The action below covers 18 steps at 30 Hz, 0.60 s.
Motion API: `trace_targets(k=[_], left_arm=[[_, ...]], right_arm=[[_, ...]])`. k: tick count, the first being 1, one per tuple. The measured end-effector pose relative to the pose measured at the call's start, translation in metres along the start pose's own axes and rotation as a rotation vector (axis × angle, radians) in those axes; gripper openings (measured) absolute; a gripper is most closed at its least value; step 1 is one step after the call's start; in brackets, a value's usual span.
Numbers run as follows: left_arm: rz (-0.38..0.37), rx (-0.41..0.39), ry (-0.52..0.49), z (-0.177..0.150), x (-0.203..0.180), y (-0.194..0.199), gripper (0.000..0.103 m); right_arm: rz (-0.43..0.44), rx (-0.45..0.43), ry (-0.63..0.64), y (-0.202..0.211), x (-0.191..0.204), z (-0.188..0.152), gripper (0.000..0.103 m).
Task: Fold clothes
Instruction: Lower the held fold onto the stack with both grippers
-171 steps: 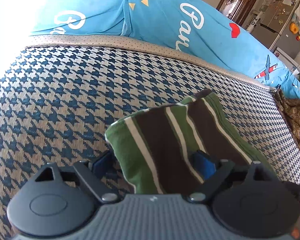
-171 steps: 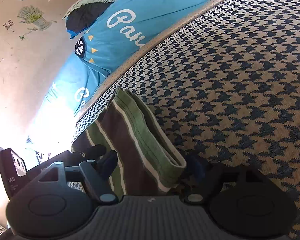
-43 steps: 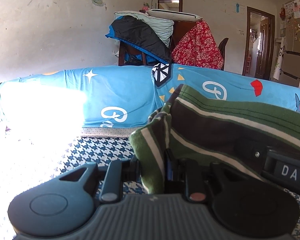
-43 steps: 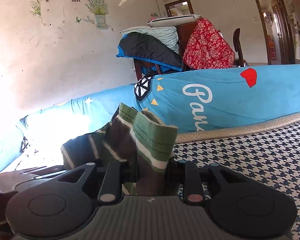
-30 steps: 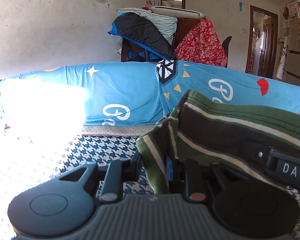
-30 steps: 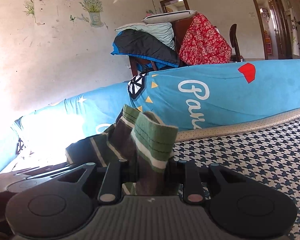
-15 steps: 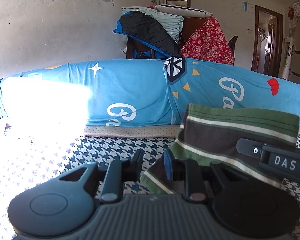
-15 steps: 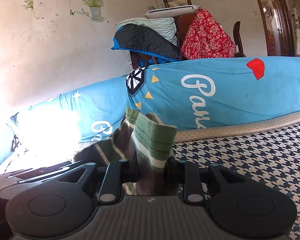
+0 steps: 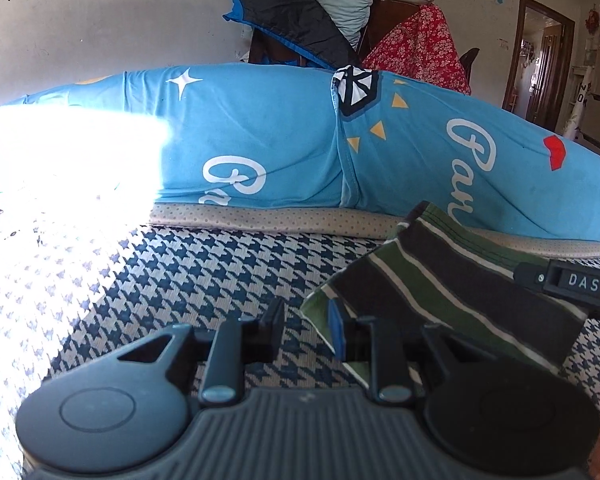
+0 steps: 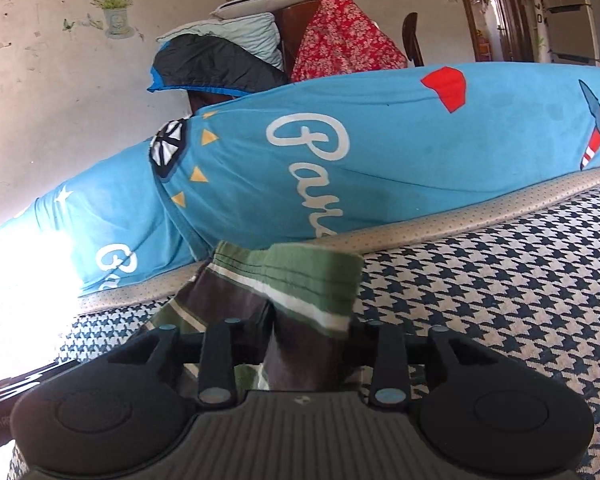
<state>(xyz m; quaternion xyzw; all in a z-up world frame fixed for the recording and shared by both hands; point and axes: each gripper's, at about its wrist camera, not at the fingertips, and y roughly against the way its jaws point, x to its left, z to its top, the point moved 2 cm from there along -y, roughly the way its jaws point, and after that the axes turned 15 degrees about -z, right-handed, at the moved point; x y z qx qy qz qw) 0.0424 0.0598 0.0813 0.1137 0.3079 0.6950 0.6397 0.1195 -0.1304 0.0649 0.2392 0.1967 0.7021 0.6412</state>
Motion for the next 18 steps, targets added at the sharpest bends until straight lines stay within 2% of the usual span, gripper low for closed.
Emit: trace_targets(k=[2, 4, 9, 14, 17, 18], left_arm=[[-0.004, 0.000, -0.002, -0.001, 0.000, -0.002, 0.022], [-0.008, -0.001, -0.001, -0.001, 0.000, -0.003, 0.022], [-0.036, -0.012, 0.035, 0.004, 0.005, -0.008, 0.027], [-0.038, -0.021, 0.042, 0.007, 0.007, -0.017, 0.030], [-0.040, -0.015, 0.052, 0.007, 0.009, -0.025, 0.031], [-0.041, -0.011, 0.056, 0.007, 0.010, -0.028, 0.034]], right_arm=[[-0.049, -0.003, -0.044, 0.001, -0.011, 0.003, 0.059], [-0.073, -0.018, -0.086, 0.005, -0.022, 0.007, 0.063], [-0.044, -0.061, -0.102, 0.021, -0.036, 0.016, 0.063], [0.055, -0.031, 0.004, 0.025, -0.023, 0.011, 0.057], [0.073, -0.008, 0.068, 0.021, -0.015, 0.004, 0.055], [0.074, -0.004, 0.084, 0.018, -0.012, 0.001, 0.055]])
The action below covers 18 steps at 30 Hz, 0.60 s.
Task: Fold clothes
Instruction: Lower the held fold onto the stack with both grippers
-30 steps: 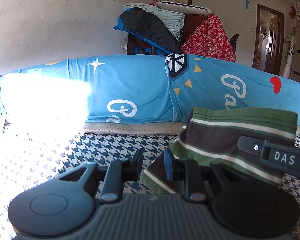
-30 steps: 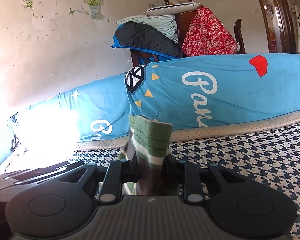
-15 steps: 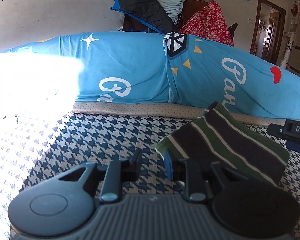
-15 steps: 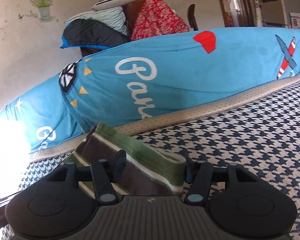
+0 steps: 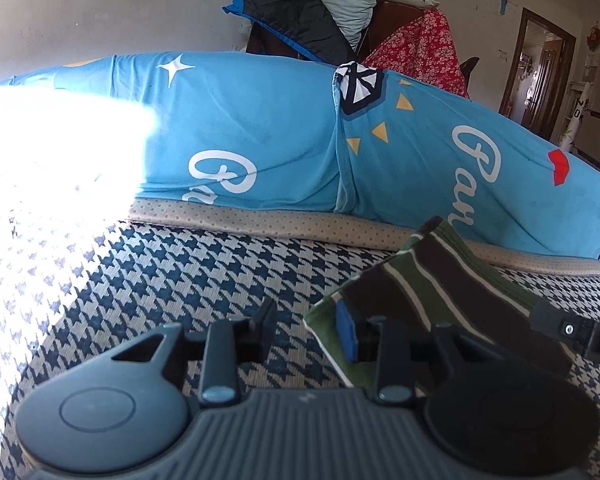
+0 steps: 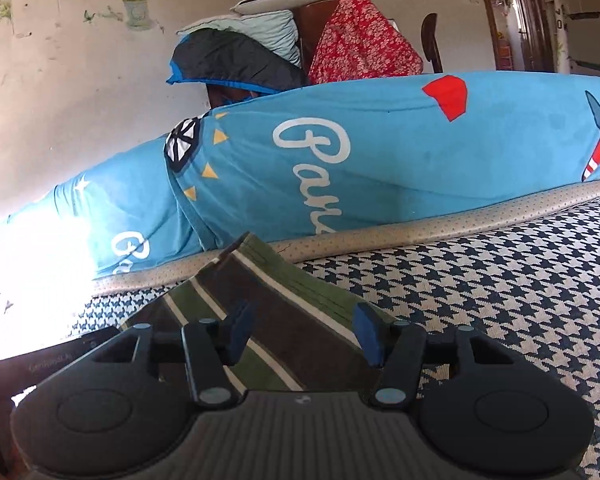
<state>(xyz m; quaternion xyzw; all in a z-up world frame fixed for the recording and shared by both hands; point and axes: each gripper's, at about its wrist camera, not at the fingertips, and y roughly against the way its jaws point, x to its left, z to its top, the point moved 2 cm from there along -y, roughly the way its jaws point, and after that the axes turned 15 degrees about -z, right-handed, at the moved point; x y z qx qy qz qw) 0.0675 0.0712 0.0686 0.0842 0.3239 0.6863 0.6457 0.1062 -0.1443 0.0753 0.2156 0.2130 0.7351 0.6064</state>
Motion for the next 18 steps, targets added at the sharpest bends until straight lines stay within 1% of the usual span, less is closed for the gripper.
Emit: trace_targets(k=[2, 6, 11, 14, 18], left_arm=[[-0.001, 0.008, 0.007, -0.001, 0.002, -0.006, 0.036], [0.000, 0.037, 0.026, -0.005, 0.009, -0.017, 0.037], [0.002, 0.073, 0.059, -0.010, 0.021, -0.027, 0.044], [0.000, 0.079, 0.067, -0.011, 0.026, -0.029, 0.048], [0.000, 0.090, 0.075, -0.013, 0.029, -0.031, 0.054]], right_arm=[[0.005, 0.019, 0.007, -0.005, 0.003, -0.003, 0.055], [0.022, 0.044, 0.024, -0.014, 0.012, -0.009, 0.055], [0.029, 0.077, 0.030, -0.028, 0.025, -0.017, 0.055], [0.036, 0.089, 0.040, -0.035, 0.035, -0.021, 0.056], [0.035, 0.084, 0.073, -0.041, 0.049, -0.026, 0.058]])
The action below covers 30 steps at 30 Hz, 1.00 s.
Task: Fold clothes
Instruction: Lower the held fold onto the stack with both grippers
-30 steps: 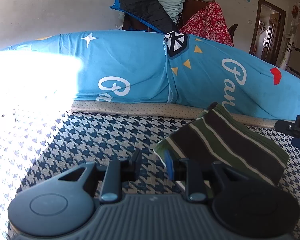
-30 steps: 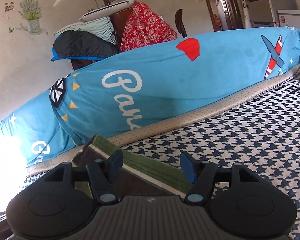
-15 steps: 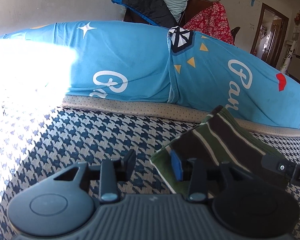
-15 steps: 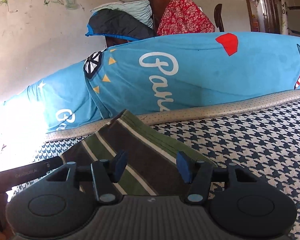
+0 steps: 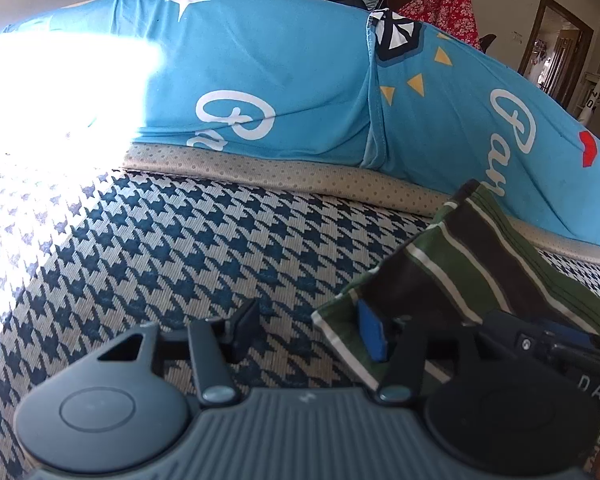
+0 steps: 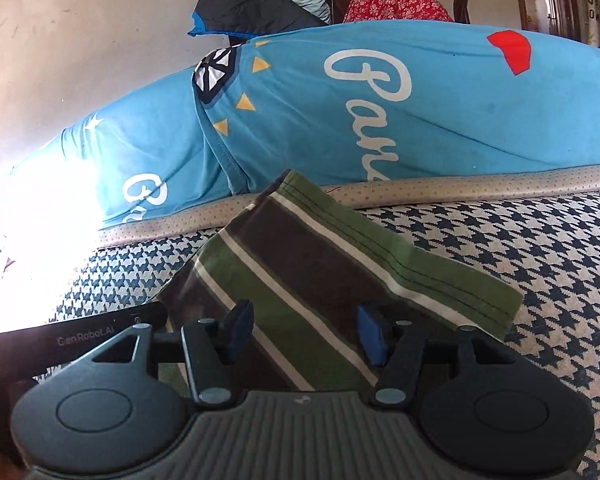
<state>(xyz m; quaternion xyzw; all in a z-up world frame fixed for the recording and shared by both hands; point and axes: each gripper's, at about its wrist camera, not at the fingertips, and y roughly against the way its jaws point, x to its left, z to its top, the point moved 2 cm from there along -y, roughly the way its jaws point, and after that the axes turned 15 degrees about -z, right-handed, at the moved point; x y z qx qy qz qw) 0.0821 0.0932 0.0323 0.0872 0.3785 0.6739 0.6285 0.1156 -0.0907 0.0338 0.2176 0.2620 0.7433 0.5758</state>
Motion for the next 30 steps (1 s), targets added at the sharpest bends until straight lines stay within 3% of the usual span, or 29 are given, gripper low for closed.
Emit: trace_targets(k=[3, 10, 15, 19, 22, 30], left_arm=[[0.005, 0.002, -0.004, 0.000, -0.001, 0.001, 0.056], [0.021, -0.045, -0.014, 0.008, -0.010, 0.020, 0.054], [-0.031, -0.063, -0.077, 0.007, -0.031, 0.030, 0.055], [-0.064, -0.037, -0.111, 0.000, -0.043, 0.027, 0.056], [-0.066, 0.004, -0.138, -0.008, -0.046, 0.019, 0.063], [-0.018, 0.077, -0.156, -0.022, -0.038, 0.001, 0.069]], right_arm=[[-0.004, -0.011, 0.022, -0.001, 0.005, -0.001, 0.064], [0.000, -0.037, -0.022, 0.012, -0.007, 0.012, 0.064], [-0.054, -0.055, -0.099, 0.022, -0.031, 0.024, 0.064], [-0.090, -0.021, -0.178, 0.020, -0.051, 0.026, 0.064], [-0.106, 0.014, -0.240, 0.016, -0.062, 0.025, 0.064], [-0.110, 0.054, -0.269, 0.006, -0.064, 0.019, 0.067]])
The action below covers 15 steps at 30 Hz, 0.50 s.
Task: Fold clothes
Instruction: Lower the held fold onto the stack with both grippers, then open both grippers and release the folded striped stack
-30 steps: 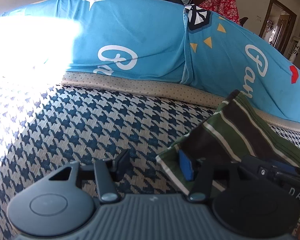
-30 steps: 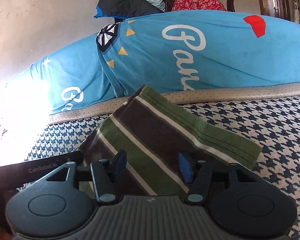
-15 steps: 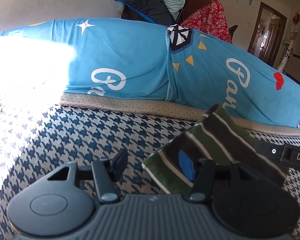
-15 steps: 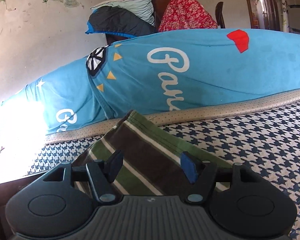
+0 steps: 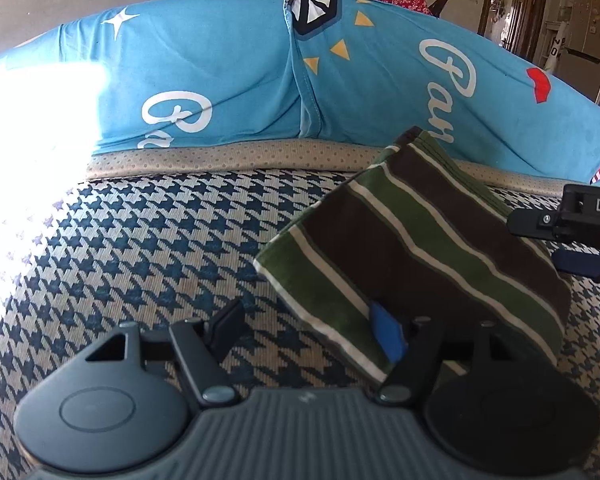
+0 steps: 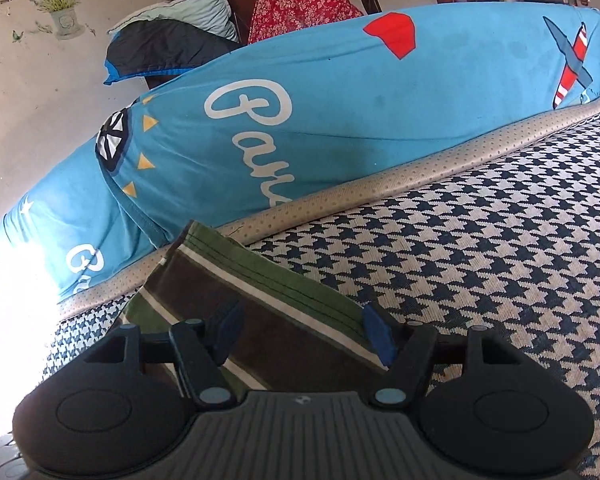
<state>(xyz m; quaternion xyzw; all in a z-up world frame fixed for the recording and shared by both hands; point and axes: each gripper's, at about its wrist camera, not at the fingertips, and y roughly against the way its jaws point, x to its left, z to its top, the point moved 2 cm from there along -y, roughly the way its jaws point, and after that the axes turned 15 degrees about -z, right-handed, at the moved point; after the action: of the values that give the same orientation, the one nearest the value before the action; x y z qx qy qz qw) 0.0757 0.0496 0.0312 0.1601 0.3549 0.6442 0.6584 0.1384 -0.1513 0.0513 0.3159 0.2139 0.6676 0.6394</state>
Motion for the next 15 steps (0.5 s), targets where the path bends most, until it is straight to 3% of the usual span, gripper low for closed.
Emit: trace_targets(k=[5, 10, 15], left_arm=[[0.017, 0.019, 0.007, 0.000, 0.001, 0.001, 0.076], [0.010, 0.026, 0.028, 0.000, -0.002, 0.010, 0.076], [0.011, 0.007, -0.007, -0.001, -0.015, 0.027, 0.085]], right_arm=[[0.008, 0.024, -0.009, -0.008, -0.002, -0.004, 0.078], [-0.022, 0.038, 0.006, -0.008, 0.000, -0.005, 0.079], [-0.006, 0.042, -0.018, 0.007, 0.002, 0.000, 0.080]])
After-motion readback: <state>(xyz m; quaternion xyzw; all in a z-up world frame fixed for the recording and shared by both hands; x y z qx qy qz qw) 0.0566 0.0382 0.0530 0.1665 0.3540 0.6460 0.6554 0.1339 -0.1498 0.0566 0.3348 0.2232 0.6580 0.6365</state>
